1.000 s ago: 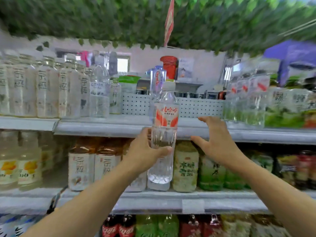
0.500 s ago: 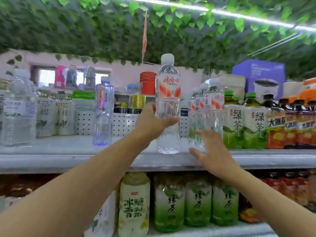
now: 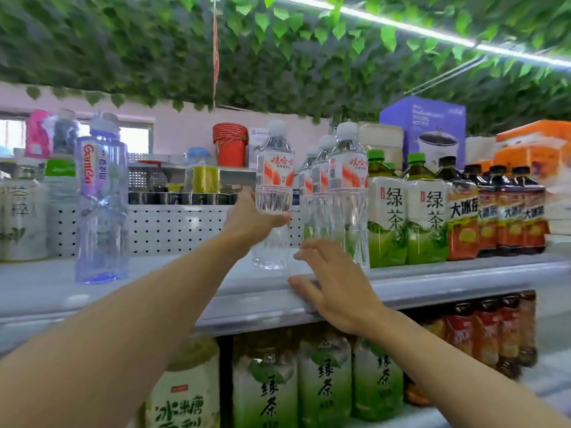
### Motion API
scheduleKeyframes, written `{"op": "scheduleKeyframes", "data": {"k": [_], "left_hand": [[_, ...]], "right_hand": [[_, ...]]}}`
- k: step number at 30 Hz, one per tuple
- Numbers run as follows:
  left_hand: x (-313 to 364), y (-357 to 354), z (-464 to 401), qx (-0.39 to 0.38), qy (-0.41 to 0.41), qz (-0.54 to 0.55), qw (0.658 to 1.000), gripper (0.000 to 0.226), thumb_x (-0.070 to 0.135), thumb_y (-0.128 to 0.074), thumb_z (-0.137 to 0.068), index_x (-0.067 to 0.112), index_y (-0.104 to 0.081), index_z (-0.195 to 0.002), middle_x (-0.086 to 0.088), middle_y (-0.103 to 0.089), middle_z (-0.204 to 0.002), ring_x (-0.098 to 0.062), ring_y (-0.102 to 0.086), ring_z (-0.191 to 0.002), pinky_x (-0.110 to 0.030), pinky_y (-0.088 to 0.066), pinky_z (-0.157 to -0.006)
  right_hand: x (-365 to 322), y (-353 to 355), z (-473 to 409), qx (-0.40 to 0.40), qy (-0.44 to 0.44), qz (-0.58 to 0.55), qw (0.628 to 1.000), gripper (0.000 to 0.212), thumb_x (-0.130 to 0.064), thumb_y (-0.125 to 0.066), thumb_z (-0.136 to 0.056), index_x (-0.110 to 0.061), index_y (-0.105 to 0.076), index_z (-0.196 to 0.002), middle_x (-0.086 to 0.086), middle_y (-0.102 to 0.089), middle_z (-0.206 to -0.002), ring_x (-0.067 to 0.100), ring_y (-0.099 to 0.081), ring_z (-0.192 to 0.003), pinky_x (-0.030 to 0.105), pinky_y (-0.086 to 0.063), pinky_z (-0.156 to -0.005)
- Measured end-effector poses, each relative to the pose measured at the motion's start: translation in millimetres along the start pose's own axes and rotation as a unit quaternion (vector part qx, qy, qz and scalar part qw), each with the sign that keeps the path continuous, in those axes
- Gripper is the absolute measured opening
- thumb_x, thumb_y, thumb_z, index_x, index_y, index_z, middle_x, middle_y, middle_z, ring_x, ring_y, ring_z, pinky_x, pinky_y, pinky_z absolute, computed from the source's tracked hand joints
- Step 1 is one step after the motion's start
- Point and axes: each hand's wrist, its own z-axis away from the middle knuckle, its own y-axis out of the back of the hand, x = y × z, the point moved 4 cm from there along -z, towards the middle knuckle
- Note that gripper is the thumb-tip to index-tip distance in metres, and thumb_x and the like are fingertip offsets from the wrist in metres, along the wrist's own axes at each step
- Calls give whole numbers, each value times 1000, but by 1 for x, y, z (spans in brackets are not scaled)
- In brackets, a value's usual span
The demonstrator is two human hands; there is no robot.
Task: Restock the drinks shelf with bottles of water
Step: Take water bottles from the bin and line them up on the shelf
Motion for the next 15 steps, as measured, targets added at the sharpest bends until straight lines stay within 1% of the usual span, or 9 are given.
{"op": "scheduleKeyframes", "data": {"k": [1, 3, 5, 7, 10, 12, 14, 15], "left_hand": [[-3, -1, -2, -6, 4, 2, 1000, 62, 24, -78, -75, 14, -41, -124, -6, -59, -116, -24, -57, -102, -39, -50, -81], [-7, -4, -6, -14, 10, 1, 1000, 63, 25, -78, -75, 14, -41, -125, -6, -58, -117, -26, -56, -105, -43, -50, -86], [-11, -6, -10, -20, 11, 2, 1000, 62, 26, -77, -76, 14, -40, -124, -4, -56, -115, -25, -55, -104, -45, -50, -87], [-15, -6, -11, -26, 9, 13, 1000, 61, 27, -77, -76, 16, -40, -123, -3, -57, -113, -23, -56, -100, -42, -50, -82], [-22, -4, -14, -34, 11, 17, 999, 61, 29, -76, -76, 16, -40, -124, -3, -56, -115, -23, -55, -99, -38, -48, -76], [-24, -3, -17, -59, 25, 9, 998, 57, 23, -77, -76, 17, -39, -119, -1, -55, -111, -23, -54, -99, -39, -46, -73], [-24, -3, -22, -99, 46, -4, 994, 53, 9, -75, -76, 18, -39, -114, 0, -55, -105, -23, -53, -99, -39, -46, -73], [-23, -3, -25, -120, 55, -16, 991, 50, 4, -74, -76, 17, -42, -111, -1, -57, -103, -24, -54, -99, -40, -47, -73]], "right_hand": [[0, -3, 0, -1, 4, 7, 1000, 69, -64, -21, -83, -20, -53, -126, -2, -43, -139, 17, -34, -130, 29, -26, -105], [0, -7, 1, 3, 12, 23, 1000, 64, -61, -23, -87, -19, -58, -120, 0, -50, -136, 19, -40, -127, 32, -27, -105], [-1, -9, 1, 9, 13, 30, 999, 59, -57, -27, -89, -18, -62, -116, 1, -56, -129, 20, -45, -122, 35, -30, -103], [-2, -9, 2, 16, 19, 37, 999, 55, -55, -29, -90, -18, -64, -112, -1, -61, -119, 18, -49, -116, 34, -31, -101], [-1, -11, 2, 23, 26, 38, 999, 53, -54, -30, -91, -18, -65, -108, -4, -63, -108, 16, -51, -108, 30, -30, -96], [0, -13, 2, 29, 32, 43, 998, 53, -55, -30, -91, -19, -65, -109, -5, -63, -106, 15, -51, -106, 29, -29, -95], [1, -14, 3, 29, 38, 45, 998, 53, -56, -30, -90, -20, -64, -110, -6, -63, -105, 15, -51, -106, 29, -30, -94], [2, -14, 3, 28, 41, 44, 998, 54, -57, -29, -90, -20, -64, -111, -6, -63, -105, 15, -51, -106, 30, -30, -94]]}}
